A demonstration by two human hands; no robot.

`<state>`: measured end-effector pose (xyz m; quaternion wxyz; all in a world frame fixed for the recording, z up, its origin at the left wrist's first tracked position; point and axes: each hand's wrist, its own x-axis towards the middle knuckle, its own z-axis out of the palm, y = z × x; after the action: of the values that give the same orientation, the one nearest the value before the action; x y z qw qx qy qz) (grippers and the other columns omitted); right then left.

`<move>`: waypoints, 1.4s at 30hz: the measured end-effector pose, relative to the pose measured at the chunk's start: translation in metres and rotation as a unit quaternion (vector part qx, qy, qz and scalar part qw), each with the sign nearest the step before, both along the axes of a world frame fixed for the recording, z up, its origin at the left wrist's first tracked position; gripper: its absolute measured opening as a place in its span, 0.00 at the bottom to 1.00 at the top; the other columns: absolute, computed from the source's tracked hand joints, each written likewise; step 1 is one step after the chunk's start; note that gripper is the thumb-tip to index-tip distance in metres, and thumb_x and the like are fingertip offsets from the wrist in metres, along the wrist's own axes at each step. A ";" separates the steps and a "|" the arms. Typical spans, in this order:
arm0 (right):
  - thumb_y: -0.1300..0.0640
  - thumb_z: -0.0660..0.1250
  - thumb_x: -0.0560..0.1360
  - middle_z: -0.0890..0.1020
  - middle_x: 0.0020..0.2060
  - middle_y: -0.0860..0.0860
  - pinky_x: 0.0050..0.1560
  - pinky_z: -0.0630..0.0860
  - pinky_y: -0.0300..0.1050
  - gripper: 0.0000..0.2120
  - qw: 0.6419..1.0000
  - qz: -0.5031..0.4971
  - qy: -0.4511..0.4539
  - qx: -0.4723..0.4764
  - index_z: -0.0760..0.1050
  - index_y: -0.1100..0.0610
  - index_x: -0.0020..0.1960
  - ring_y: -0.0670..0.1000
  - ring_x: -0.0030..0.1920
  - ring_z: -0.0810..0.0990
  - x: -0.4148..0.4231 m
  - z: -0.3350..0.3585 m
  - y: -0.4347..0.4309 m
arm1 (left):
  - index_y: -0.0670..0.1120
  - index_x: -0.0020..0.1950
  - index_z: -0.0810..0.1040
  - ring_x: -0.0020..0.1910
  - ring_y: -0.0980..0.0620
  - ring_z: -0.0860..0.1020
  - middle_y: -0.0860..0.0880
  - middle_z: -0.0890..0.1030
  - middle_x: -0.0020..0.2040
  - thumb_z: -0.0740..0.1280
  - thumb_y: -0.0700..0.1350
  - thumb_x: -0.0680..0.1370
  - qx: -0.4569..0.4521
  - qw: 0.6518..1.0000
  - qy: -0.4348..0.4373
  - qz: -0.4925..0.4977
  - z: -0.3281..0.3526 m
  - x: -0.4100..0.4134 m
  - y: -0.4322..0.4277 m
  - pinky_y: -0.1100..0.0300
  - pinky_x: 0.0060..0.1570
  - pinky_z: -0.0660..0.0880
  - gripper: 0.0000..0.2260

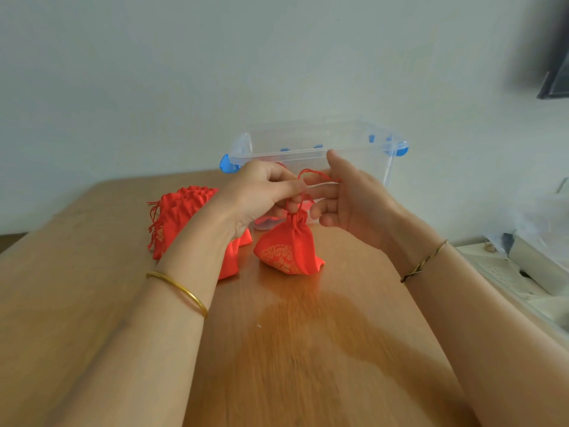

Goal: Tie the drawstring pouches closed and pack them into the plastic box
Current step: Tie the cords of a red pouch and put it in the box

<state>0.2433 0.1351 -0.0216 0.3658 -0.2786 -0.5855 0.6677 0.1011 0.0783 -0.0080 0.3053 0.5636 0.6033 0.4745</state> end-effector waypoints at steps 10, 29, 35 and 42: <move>0.65 0.72 0.69 0.75 0.32 0.49 0.30 0.70 0.32 0.11 0.948 -0.114 -0.083 0.286 0.70 0.55 0.39 0.43 0.31 0.73 -0.012 -0.014 -0.004 | 0.45 0.39 0.74 0.23 0.59 0.78 0.52 0.79 0.24 0.66 0.37 0.76 0.036 0.993 -0.078 0.078 -0.006 0.000 0.005 0.67 0.24 0.73 0.07; 0.64 0.67 0.73 0.73 0.22 0.44 0.24 0.66 0.29 0.08 0.971 -0.114 -0.074 0.194 0.77 0.65 0.36 0.38 0.21 0.70 -0.012 -0.012 -0.006 | 0.47 0.43 0.73 0.32 0.56 0.77 0.49 0.76 0.36 0.66 0.37 0.74 0.109 0.976 -0.003 0.186 0.010 -0.007 -0.001 0.66 0.26 0.72 0.05; 0.64 0.68 0.71 0.64 0.23 0.49 0.24 0.56 0.37 0.10 0.996 -0.077 -0.019 0.032 0.71 0.60 0.32 0.45 0.23 0.60 -0.011 -0.014 -0.002 | 0.50 0.38 0.82 0.36 0.59 0.72 0.49 0.77 0.43 0.75 0.43 0.67 0.122 0.957 0.248 0.089 0.016 0.009 -0.007 0.67 0.36 0.67 0.03; 0.64 0.64 0.74 0.65 0.27 0.51 0.25 0.58 0.36 0.10 0.998 -0.006 0.033 -0.054 0.72 0.58 0.33 0.44 0.24 0.61 -0.010 -0.013 0.001 | 0.51 0.39 0.82 0.43 0.53 0.73 0.49 0.69 0.48 0.75 0.45 0.68 0.112 0.924 0.340 0.135 0.015 0.012 -0.006 0.63 0.45 0.68 0.03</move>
<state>0.2336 0.1360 -0.0341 0.3732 -0.2788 -0.5348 0.7050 0.1136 0.0718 0.0066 -0.0501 0.6351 0.6838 0.3557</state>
